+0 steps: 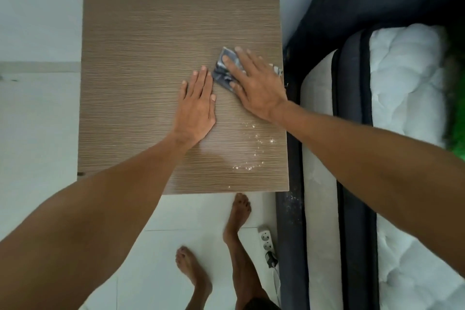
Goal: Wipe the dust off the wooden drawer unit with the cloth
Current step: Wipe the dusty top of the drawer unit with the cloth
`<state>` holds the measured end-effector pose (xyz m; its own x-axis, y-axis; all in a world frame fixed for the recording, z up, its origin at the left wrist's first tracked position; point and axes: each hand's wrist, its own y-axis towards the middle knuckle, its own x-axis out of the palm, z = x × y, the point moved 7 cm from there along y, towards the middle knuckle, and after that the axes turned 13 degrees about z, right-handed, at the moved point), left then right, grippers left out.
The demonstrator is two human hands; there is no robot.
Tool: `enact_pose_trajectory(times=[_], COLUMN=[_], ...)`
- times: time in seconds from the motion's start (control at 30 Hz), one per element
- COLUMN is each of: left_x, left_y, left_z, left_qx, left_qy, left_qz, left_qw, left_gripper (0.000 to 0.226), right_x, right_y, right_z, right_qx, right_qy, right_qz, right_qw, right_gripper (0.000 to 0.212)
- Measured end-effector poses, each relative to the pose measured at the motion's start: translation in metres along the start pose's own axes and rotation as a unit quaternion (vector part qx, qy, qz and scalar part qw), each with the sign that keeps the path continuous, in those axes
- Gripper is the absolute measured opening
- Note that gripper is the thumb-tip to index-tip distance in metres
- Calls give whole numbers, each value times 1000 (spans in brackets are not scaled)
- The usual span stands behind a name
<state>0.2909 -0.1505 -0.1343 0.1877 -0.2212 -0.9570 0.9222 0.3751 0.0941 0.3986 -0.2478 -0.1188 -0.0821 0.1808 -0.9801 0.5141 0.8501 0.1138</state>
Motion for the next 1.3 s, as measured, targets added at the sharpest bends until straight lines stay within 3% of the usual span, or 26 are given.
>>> enact_pose_trajectory(times=[0.17, 0.33, 0.7, 0.8, 0.9, 0.97, 1.03, 1.3], left_x=[-7, -14, -18, -21, -24, -24, -22, -1], left_y=[-1, -23, -81, -85, -82, -75, -65, -12], left_z=[-6, -9, 8, 15, 22, 30, 37, 48], left_qx=[25, 50, 78, 85, 85, 87, 86, 61], left_qy=[-46, -18, 3, 9, 7, 1, -11, 1], left_qz=[-31, -59, -88, -97, -106, -111, -114, -81], left_qw=[998, 997, 993, 992, 991, 990, 990, 995], left_gripper=[53, 53, 55, 54, 53, 53, 54, 56], right_x=[0, 2, -6, -11, -15, -22, -33, -71], right_y=[-66, -128, -184, -200, -216, -220, -211, -77], right_z=[-40, -86, -140, -155, -162, -152, -129, 23], right_qx=[13, 6, -23, -54, -151, -205, -204, 0], right_qy=[-22, -28, -32, -9, 0, 2, 12, 47], right_qz=[-19, -18, 14, 7, -35, -55, -45, 26], right_qw=[1000, 999, 999, 998, 988, 977, 978, 999], right_gripper=[58, 60, 57, 73, 97, 95, 90, 78])
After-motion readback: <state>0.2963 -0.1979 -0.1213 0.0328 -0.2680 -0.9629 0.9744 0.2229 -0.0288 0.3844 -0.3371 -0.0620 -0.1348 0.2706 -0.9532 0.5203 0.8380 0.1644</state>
